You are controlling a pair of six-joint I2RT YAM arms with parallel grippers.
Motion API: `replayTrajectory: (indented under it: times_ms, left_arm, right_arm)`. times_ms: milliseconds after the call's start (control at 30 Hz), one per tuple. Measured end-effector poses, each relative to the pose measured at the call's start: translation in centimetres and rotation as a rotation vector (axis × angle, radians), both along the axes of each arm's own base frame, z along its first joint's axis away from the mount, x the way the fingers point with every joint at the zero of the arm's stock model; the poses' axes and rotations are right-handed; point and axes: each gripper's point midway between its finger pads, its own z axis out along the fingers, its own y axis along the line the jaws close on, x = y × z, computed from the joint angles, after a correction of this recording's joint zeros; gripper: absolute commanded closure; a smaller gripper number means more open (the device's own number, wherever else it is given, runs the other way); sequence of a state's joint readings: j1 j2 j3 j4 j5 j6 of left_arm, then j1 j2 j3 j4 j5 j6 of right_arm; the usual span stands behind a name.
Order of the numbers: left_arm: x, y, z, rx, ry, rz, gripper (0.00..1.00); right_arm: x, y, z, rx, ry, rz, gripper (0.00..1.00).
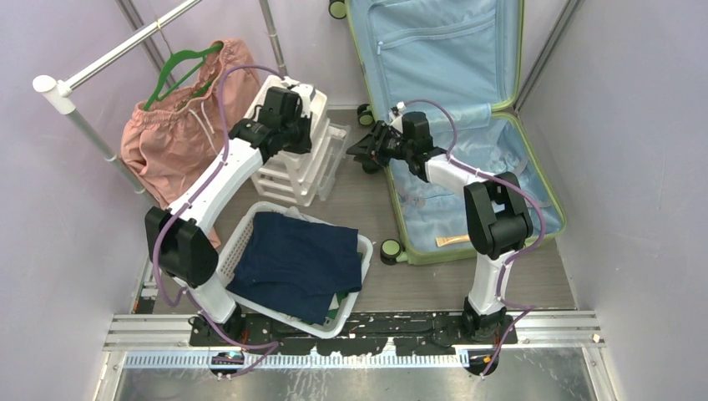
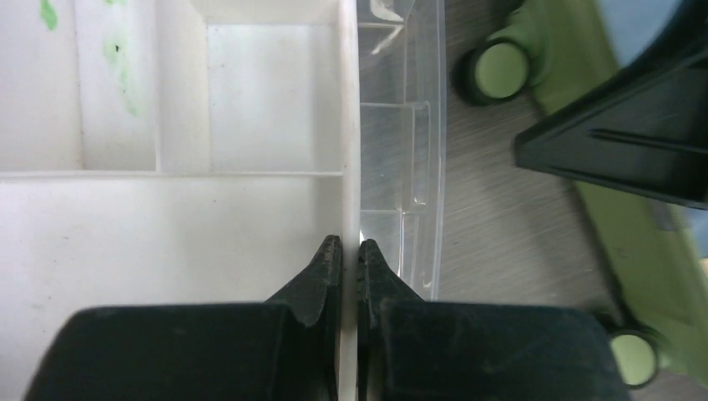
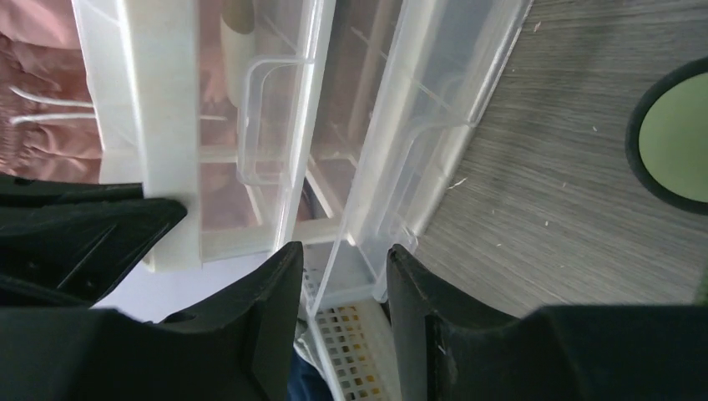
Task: Open, take out, and arrange the luggage
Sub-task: Open the drawer in the storage box.
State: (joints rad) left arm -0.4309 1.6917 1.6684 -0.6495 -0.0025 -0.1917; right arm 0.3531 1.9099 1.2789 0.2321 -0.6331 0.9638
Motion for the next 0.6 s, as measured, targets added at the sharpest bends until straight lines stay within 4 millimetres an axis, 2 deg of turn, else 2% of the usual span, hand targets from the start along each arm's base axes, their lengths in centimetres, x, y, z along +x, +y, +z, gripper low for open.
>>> replayTrajectory:
  times_ms: [67, 167, 200, 300, 400, 500, 600]
  left_arm:
    - [-0.1, 1.1, -0.9, 0.052, 0.012, 0.03, 1.0]
    - [0.1, 1.7, -1.0, 0.072, 0.002, 0.058, 0.96]
    - [0.1, 1.8, -1.0, 0.074, 0.001, 0.061, 0.92]
    - [0.1, 1.8, -1.0, 0.07, -0.001, 0.068, 0.63]
    - [0.0, 2.1, -0.9, 0.061, 0.004, 0.098, 0.45]
    - [-0.2, 2.3, -0.3, 0.052, 0.005, 0.12, 0.39]
    - [-0.6, 2.6, 0.8, 0.05, 0.004, 0.124, 0.39]
  right_arm:
    - [0.0, 0.2, 0.1, -0.038, -0.021, 0.017, 0.51]
    - [-0.2, 0.4, 0.0, -0.086, -0.049, 0.045, 0.48]
    - [-0.3, 0.4, -0.1, -0.101, -0.057, 0.055, 0.47]
    - [-0.7, 0.2, -0.4, -0.152, -0.089, 0.103, 0.44]
    - [-1.6, -0.2, -0.3, -0.218, -0.144, 0.194, 0.41]
    - [-2.6, -1.2, 1.1, -0.276, -0.224, 0.304, 0.4]
    - [-3.7, -3.1, 3.9, -0.316, -0.332, 0.403, 0.4]
